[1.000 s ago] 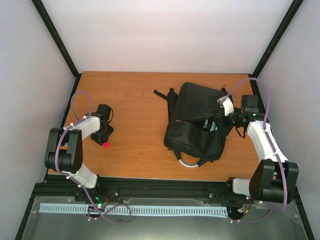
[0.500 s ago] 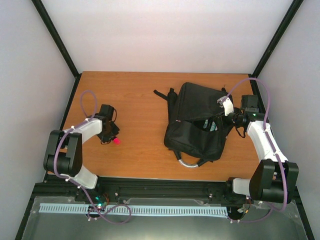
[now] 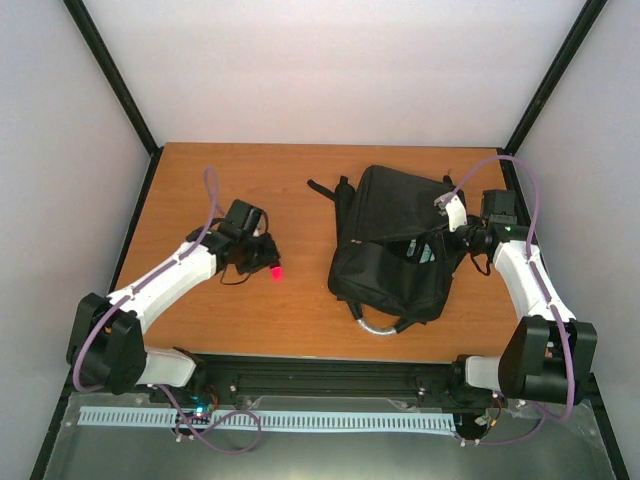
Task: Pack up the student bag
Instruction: Pick up the stationery from the center of the board, then place the stationery in the student bag.
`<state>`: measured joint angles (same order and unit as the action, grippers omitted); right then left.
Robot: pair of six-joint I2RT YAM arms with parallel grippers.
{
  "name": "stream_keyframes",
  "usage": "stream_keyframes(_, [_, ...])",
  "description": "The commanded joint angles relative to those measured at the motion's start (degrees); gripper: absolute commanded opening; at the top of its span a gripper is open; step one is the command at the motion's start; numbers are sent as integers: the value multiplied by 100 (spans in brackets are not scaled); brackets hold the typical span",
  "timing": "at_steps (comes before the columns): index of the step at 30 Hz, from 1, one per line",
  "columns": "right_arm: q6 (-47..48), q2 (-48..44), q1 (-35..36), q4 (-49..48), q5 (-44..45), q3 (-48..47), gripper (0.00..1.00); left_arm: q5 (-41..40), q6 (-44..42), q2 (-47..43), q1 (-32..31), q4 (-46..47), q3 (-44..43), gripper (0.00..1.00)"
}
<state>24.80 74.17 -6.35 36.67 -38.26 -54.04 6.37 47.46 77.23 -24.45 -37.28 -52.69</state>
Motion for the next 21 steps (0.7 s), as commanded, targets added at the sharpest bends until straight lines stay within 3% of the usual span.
stream_keyframes(1, [-100, 4, 9, -261, -331, -19, 3, 915, -322, -134, -863, 588, -585, 17])
stream_keyframes(5, [-142, -41, 3, -360, -390, 30, 3, 1417, -477, 122, -1661, 1386, -1008, 18])
stream_keyframes(11, [-216, 24, 2, -387, -421, 14, 3, 1577, -727, 1361, -2360, 1663, -1952, 17])
stream_keyframes(21, [-225, -11, 9, -385, -383, 42, 3, 2067, -1238, 3868, -2948, 846, -4590, 16])
